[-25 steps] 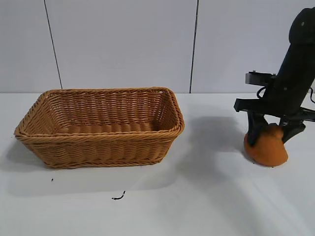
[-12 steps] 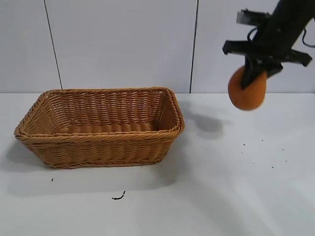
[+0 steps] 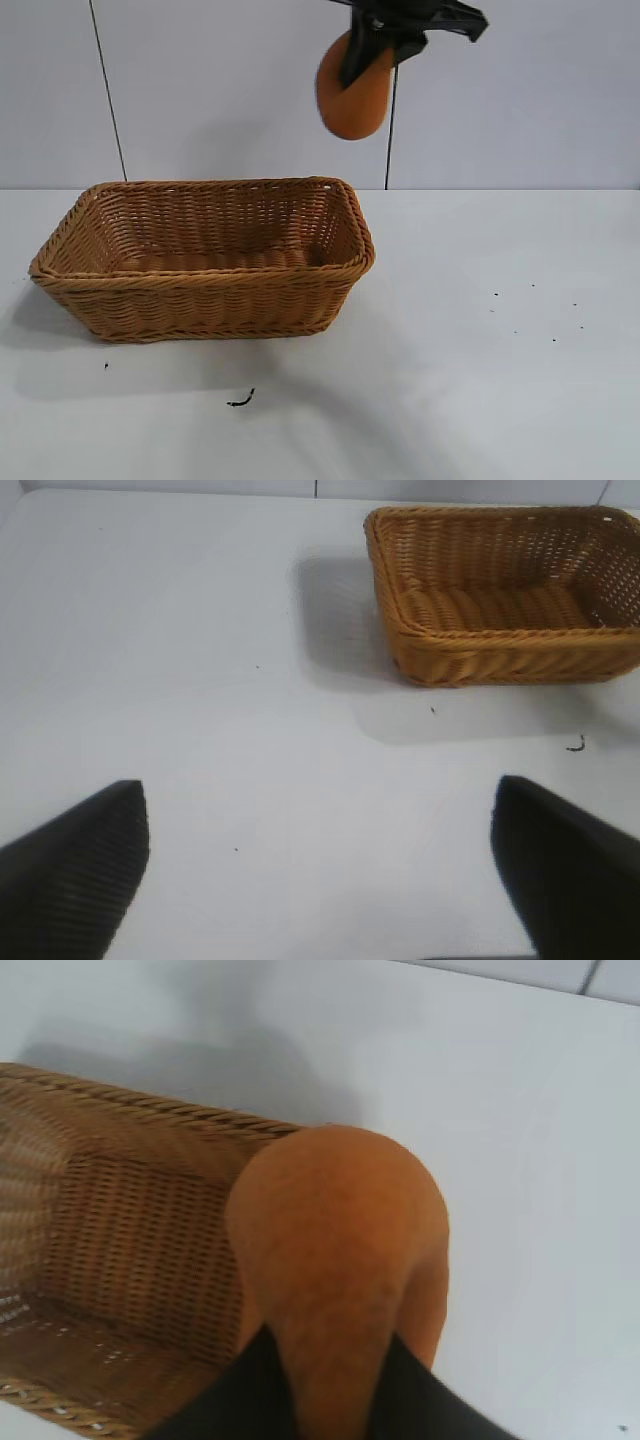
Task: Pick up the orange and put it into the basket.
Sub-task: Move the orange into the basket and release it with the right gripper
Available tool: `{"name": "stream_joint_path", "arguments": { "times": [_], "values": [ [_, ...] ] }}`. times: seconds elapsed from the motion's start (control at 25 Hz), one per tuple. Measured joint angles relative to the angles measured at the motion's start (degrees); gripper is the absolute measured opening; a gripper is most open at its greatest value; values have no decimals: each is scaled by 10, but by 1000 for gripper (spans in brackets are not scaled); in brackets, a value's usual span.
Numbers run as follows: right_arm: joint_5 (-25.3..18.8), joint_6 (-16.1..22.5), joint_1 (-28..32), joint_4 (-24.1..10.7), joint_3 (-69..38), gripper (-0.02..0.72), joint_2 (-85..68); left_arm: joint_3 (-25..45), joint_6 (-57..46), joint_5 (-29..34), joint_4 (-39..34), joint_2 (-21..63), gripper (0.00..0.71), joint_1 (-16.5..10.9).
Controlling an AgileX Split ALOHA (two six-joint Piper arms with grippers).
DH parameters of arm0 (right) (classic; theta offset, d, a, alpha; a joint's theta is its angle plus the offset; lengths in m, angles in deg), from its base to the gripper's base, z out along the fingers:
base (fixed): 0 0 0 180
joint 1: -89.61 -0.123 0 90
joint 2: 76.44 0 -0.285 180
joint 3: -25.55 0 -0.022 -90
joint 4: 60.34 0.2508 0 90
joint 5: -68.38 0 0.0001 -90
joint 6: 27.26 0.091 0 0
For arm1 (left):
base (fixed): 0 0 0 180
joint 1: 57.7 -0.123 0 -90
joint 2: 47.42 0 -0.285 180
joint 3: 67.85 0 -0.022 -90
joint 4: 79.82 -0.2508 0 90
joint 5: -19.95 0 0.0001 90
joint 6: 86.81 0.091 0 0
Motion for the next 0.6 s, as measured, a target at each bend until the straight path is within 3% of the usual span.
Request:
{"name": "stream_joint_path", "arguments": {
  "times": [0.24, 0.4, 0.48, 0.56, 0.6],
  "values": [
    [56, 5, -30, 5, 0, 44, 76, 0, 0, 0, 0, 0, 666, 0],
    [52, 7, -30, 7, 0, 78, 105, 0, 0, 0, 0, 0, 666, 0],
    [46, 7, -30, 7, 0, 221, 107, 0, 0, 0, 0, 0, 666, 0],
    [43, 7, -30, 7, 0, 465, 104, 0, 0, 0, 0, 0, 666, 0],
    [39, 7, -30, 7, 1, 547, 101, 0, 0, 0, 0, 0, 666, 0]
  ]
}}
